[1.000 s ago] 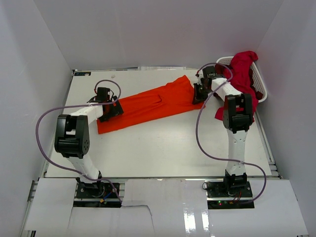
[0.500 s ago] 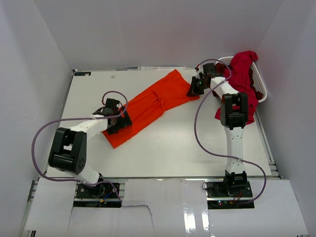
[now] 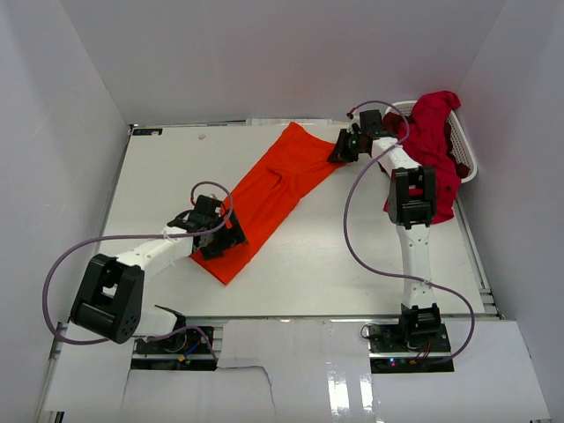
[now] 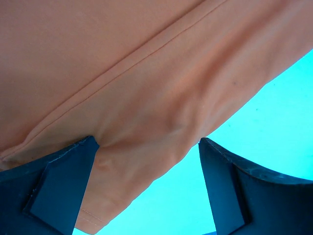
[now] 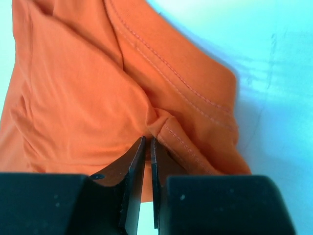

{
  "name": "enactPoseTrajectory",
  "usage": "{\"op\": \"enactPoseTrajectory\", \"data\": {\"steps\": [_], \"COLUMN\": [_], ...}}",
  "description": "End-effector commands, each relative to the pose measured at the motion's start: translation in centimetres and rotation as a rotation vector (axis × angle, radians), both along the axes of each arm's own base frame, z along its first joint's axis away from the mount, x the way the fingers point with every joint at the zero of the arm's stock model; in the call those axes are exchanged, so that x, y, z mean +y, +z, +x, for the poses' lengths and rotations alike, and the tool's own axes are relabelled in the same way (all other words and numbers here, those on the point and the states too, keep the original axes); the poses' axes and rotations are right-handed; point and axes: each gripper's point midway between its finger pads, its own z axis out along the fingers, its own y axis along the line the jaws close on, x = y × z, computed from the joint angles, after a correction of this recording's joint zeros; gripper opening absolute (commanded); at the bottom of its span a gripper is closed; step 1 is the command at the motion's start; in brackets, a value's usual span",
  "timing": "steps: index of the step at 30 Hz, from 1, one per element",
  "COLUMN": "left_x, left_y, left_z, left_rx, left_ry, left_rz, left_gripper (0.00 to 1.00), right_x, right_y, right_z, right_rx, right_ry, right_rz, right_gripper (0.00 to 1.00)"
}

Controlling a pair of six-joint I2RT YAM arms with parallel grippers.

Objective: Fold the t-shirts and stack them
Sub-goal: Rotate the tshirt 90 degrees

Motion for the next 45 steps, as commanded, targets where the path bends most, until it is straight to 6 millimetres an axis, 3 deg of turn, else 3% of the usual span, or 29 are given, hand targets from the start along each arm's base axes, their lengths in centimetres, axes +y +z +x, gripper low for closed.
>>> {"op": "enactPoseTrajectory", "data": {"steps": [1, 9, 19, 25, 31, 33, 36, 42, 44, 45], "left_x": [0.0, -1.8, -5.7, -7.5, -10.7, -11.0, -11.4, -14.5, -15.1, -15.5], "left_y": [-2.2, -2.4, -3.0, -3.0, -1.6, -1.2, 1.4, 9.4, 11.1, 12.9], "left_z": [-5.1, -8.1, -11.6, -14.2, -15.3, -15.2, -13.0, -10.0, -9.8, -9.1], "left_rx": [0.171, 0.21, 0.285, 0.319, 0.326, 0.309, 0.206, 0.052, 0.027, -0.014], "left_ry": [-0.012, -0.035, -0.083, -0.113, -0.178, -0.19, -0.184, -0.247, -0.267, -0.266], "left_rz": [-0.013, -0.055, -0.075, -0.098, -0.153, -0.125, -0.105, -0.188, -0.214, -0.231], "left_gripper": [0.98, 0.98, 0.98, 0.98, 0.98, 0.98, 0.98, 0.98, 0.98, 0.98], "right_x": [-0.8, -1.5, -1.8, -2.7, -2.7, -2.6, -2.7, -3.7, -3.7, -3.7], "right_y": [-0.2, 0.1, 0.5, 1.9, 3.4, 4.0, 6.0, 13.7, 14.7, 15.2], "right_z": [2.4, 4.5, 6.4, 7.4, 8.0, 8.0, 7.8, 8.0, 7.4, 7.0], "right_rx": [-0.053, -0.107, -0.156, -0.207, -0.254, -0.274, -0.328, -0.453, -0.459, -0.457], "right_ry": [-0.048, -0.096, -0.129, -0.146, -0.143, -0.134, -0.125, -0.121, -0.111, -0.106], "right_rz": [0.008, 0.045, 0.09, 0.092, 0.111, 0.116, 0.116, 0.091, 0.088, 0.083], "right_gripper": [0.16, 0.18, 0.22, 0.22, 0.25, 0.29, 0.31, 0.33, 0.33, 0.33]}}
